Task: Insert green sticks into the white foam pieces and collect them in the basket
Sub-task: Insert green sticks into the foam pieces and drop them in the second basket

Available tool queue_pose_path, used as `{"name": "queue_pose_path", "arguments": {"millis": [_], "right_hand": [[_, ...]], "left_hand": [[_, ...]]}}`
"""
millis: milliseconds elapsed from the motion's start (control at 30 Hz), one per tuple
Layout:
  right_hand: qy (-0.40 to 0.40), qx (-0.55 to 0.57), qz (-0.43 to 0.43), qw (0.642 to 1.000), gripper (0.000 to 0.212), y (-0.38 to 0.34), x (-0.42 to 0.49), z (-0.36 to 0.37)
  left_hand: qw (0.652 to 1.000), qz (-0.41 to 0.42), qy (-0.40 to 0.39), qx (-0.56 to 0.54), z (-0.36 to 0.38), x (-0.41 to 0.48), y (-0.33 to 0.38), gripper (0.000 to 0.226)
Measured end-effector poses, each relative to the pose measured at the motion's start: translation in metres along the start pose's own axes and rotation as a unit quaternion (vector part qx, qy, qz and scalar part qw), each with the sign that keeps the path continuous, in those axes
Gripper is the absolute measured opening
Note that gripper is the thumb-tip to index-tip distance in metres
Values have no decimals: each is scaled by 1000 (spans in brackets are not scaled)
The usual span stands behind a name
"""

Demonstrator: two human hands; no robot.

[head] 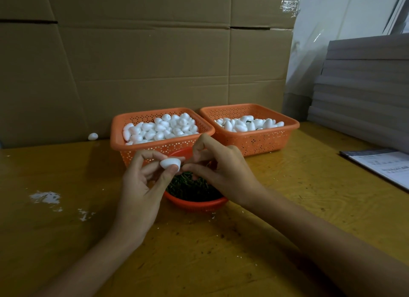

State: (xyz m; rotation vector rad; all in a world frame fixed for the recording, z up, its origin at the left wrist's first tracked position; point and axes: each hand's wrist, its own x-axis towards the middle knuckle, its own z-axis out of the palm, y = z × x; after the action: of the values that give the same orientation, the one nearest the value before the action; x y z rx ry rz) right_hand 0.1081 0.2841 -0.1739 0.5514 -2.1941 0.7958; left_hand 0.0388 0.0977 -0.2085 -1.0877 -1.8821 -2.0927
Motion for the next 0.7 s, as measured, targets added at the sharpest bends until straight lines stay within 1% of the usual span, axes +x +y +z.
{"name": "queue_pose_path", "arguments": {"millis": [133, 300, 367, 433, 500, 567, 633, 700], "right_hand": [[-17, -4, -1, 1000, 25, 1, 0, -1], [-27, -4, 13, 1000, 24, 1, -1, -1], [-17, -11, 19, 1000, 23, 1, 1, -3], [7, -21, 39, 999, 19, 4, 4, -10], [68, -36, 76, 994, 13, 11, 9, -25], [174, -54, 123, 976, 9, 24, 11, -50], [298, -89, 163, 936, 8, 41, 9, -78], [387, -152, 197, 888, 13, 56, 2, -104]], "left_hand": [[1000, 0, -6, 4, 0, -1, 1, 26], [1000, 5, -5, 20, 1, 0, 0, 23], [1000, 10, -20, 22, 2, -2, 1, 23], [998, 18, -52, 24, 4, -5, 3, 33], [995, 32, -80, 42, 5, -8, 3, 43], [991, 45, -96, 84, 5, -9, 4, 39], [977, 72, -116, 161, 4, -9, 6, 33], [949, 115, -150, 252, 6, -10, 8, 37]]}}
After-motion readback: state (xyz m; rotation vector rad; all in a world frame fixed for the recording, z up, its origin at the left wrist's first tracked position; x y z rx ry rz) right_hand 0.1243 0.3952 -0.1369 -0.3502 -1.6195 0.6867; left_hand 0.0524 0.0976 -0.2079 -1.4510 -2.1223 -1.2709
